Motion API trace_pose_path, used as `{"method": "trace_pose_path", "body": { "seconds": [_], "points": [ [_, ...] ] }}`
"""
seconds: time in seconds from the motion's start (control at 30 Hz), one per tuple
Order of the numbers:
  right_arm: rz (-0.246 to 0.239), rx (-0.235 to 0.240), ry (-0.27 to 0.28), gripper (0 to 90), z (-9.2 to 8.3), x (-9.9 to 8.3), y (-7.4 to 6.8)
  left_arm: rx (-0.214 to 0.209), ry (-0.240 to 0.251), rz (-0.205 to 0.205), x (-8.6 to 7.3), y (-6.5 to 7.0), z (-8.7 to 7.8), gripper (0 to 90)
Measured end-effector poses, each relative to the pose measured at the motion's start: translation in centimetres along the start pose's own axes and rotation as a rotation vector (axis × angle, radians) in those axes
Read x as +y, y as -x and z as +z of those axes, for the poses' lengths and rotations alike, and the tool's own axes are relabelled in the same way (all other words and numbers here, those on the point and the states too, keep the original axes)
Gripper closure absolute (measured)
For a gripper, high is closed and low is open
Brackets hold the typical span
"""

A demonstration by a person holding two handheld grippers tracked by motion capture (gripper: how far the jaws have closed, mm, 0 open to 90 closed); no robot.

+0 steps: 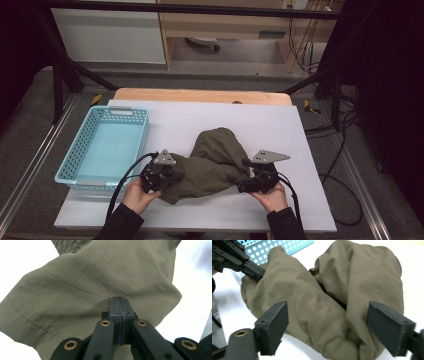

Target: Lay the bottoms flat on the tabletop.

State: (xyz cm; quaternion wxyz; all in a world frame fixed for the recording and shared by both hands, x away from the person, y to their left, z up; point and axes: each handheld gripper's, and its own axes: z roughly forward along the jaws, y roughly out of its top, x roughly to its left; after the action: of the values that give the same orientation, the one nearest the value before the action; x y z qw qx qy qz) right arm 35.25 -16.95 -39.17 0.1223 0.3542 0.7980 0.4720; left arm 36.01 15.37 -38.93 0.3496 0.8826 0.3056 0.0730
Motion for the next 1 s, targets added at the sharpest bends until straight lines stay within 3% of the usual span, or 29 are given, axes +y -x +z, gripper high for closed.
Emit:
{"method": "trace_pose_path", "body": {
  "seconds": [0.1, 0.17, 0.33, 0.47, 0.67, 0.83, 0.93, 1.0],
  "points": [
    [-0.013, 0.001, 0.025, 27.9, -0.1, 0.3, -0.5, 0.002, -0.001, 0.003, 0.0, 0.1, 0.0, 89.4],
    [-0.001, 0.033, 0.038, 34.3, -0.3, 0.6, -0.8, 0.002, -0.002, 0.005, 0.0, 0.2, 0.0, 89.3],
    [-0.013, 0.035, -0.038, 44.4, 1.3, 0.4, -1.6, 0.002, 0.002, 0.006, 0.0, 0.2, -0.2, 88.6],
    [-0.020, 0.010, -0.076, 61.4, 2.2, -0.1, -1.7, -0.003, 0.013, -0.009, -0.1, -0.1, -0.6, 84.3],
    [0.016, 0.044, -0.100, 87.0, 1.3, -0.2, -0.5, -0.005, 0.049, -0.028, -0.1, -0.5, -1.8, 68.4],
    [0.037, 0.063, -0.121, 90.0, 0.5, -0.3, 0.1, 0.007, 0.091, -0.038, -0.2, -0.9, -2.8, 46.6],
    [0.041, 0.067, -0.128, 90.0, 0.5, -0.3, 0.2, 0.017, 0.094, -0.049, -0.3, -1.1, -2.9, 42.0],
    [0.029, 0.055, -0.129, 90.0, 0.0, -0.1, 0.2, 0.018, 0.102, -0.062, -0.3, -1.3, -3.0, 33.6]
  ]
}}
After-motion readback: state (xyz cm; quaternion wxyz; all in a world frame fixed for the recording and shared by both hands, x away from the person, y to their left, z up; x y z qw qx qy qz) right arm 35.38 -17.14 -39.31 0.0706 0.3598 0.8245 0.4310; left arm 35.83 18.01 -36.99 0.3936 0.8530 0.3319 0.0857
